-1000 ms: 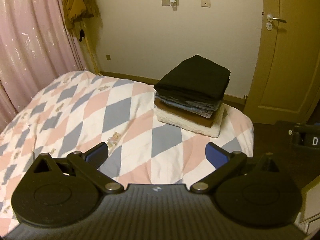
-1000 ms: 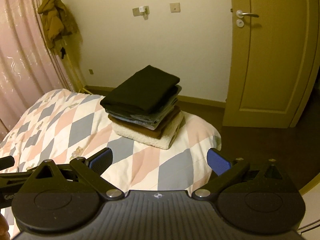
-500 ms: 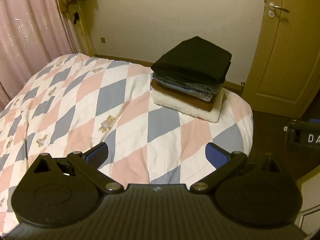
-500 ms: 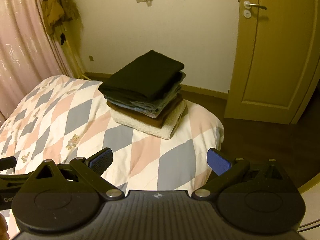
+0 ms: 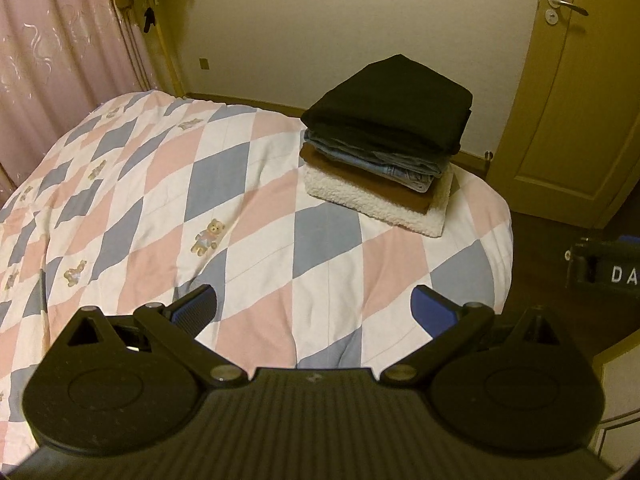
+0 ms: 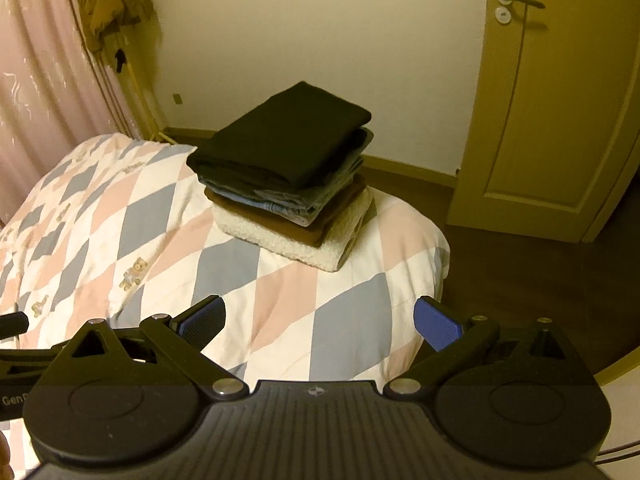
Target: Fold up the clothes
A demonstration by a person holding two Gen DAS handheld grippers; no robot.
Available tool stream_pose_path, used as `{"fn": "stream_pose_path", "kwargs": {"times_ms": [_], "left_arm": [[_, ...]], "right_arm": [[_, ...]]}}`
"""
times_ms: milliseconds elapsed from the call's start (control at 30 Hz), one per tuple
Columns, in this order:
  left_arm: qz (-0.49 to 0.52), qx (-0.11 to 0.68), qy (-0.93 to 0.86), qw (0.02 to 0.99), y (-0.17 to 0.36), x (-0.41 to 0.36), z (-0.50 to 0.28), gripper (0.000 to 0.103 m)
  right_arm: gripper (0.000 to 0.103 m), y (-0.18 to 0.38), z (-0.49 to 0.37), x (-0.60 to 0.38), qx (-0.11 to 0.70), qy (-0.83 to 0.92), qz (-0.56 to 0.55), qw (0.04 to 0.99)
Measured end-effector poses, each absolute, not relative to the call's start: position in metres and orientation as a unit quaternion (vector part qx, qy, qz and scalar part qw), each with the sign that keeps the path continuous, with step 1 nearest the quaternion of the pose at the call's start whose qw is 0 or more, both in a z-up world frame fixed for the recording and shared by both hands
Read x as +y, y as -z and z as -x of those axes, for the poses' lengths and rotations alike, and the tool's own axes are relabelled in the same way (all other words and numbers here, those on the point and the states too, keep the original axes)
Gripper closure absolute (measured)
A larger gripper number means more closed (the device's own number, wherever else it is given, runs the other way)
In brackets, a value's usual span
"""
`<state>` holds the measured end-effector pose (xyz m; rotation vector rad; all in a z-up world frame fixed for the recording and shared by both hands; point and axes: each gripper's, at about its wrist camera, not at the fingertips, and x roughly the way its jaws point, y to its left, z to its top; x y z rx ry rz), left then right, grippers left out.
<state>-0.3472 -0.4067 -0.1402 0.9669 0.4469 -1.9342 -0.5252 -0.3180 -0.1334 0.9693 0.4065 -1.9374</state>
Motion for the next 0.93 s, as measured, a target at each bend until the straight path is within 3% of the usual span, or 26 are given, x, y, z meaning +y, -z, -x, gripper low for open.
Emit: {"fn": "stream_pose_path", "kwargs": {"times_ms": [933], "left_arm": [[-0.405, 0.159, 0.809, 0.395, 0.169, -0.444, 0.396, 0.001]], "right_arm": [[0.000, 0.154, 0.556, -0.335, 0.180, 0.796, -0.412, 0.405]]}}
